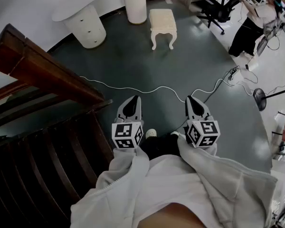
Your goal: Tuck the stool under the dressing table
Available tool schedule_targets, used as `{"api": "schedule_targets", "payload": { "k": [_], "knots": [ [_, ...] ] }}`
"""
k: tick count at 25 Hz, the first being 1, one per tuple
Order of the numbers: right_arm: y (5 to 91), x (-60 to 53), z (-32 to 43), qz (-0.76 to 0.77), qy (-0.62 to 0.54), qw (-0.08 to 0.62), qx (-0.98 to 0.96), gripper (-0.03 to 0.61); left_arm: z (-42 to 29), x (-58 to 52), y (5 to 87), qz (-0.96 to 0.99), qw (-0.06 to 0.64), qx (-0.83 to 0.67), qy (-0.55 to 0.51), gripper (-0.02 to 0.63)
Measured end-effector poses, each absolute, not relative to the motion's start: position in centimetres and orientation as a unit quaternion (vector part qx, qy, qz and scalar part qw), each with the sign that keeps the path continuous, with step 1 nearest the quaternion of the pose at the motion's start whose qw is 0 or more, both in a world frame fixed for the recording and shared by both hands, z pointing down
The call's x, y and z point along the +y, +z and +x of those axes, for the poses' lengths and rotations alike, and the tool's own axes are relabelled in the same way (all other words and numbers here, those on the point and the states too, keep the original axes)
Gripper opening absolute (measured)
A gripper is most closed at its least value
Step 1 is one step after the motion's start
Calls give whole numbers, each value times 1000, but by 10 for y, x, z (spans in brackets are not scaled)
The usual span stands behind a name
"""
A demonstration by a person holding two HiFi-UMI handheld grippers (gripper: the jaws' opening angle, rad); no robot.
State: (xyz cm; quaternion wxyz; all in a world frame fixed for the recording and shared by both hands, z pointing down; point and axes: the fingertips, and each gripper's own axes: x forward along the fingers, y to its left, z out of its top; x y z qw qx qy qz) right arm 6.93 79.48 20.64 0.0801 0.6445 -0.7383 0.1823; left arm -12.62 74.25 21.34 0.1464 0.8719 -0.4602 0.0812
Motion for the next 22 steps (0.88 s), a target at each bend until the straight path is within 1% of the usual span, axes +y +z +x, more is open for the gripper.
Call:
{"api": "schedule_targets", "payload": {
  "k": [12, 22],
  "knots": [
    [202, 794, 54, 672, 163, 72, -719, 49, -153, 749, 210, 876, 134, -457, 78, 22],
    [206, 805, 51, 693, 163, 78, -698, 49, -172, 761, 224, 876, 148, -450, 89, 23]
  ]
}}
